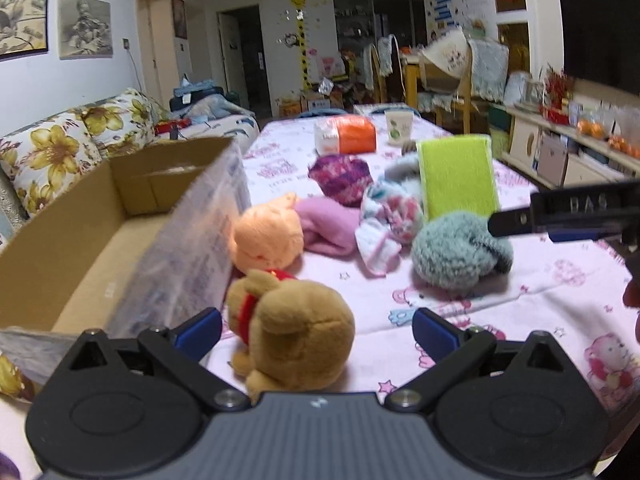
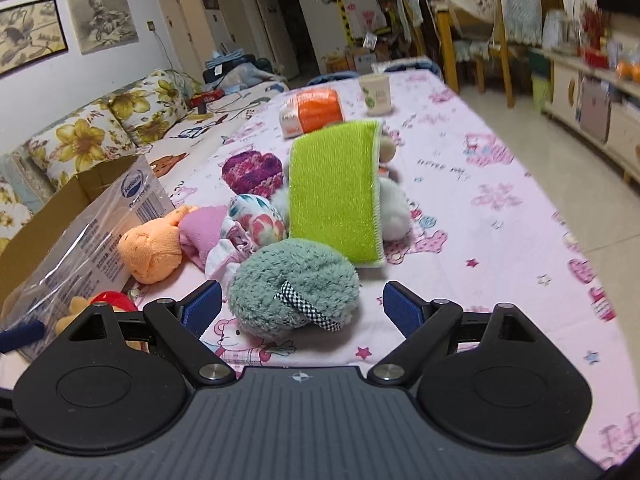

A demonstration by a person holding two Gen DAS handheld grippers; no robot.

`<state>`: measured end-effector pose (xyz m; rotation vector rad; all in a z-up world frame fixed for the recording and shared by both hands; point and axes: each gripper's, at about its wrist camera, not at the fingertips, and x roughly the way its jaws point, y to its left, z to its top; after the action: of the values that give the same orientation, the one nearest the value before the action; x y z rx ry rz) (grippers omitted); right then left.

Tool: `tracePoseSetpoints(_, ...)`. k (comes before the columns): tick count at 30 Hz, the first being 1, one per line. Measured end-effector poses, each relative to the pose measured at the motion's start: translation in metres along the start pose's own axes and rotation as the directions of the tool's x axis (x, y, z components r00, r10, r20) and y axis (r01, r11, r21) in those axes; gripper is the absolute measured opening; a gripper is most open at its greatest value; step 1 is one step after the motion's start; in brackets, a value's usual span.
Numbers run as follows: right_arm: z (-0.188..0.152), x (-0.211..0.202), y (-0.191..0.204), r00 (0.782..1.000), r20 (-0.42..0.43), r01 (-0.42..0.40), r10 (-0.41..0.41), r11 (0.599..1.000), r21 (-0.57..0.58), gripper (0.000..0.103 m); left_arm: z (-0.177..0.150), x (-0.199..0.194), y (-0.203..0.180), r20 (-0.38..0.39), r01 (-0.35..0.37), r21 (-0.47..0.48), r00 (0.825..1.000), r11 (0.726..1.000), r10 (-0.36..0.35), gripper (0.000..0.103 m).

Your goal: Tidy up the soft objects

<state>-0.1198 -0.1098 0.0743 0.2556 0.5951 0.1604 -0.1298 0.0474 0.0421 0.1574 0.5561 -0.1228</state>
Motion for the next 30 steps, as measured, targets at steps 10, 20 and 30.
tracePoseSetpoints(10, -0.002, 0.018, 0.018, 0.997, -0.076, -0.023, 0.021, 0.999, -0.023, 0.103, -0.002, 0.031, 0.003, -0.042, -0.023, 0.0, 0.999, 1.0, 0.023, 0.093)
tracePoseSetpoints(20, -0.005, 0.031, 0.028, 0.994, -0.106, 0.031, -0.039, 0.997, -0.073, 0.103, 0.003, 0.047, 0.002, 0.014, -0.073, 0.051, 0.997, 0.996, 0.072, 0.083)
tracePoseSetpoints(30, 0.0, 0.037, 0.023, 0.996, -0.085, 0.032, -0.04, 0.995, -0.095, 0.101, 0.011, 0.062, 0.011, 0.039, -0.092, 0.048, 0.995, 0.995, 0.09, 0.061)
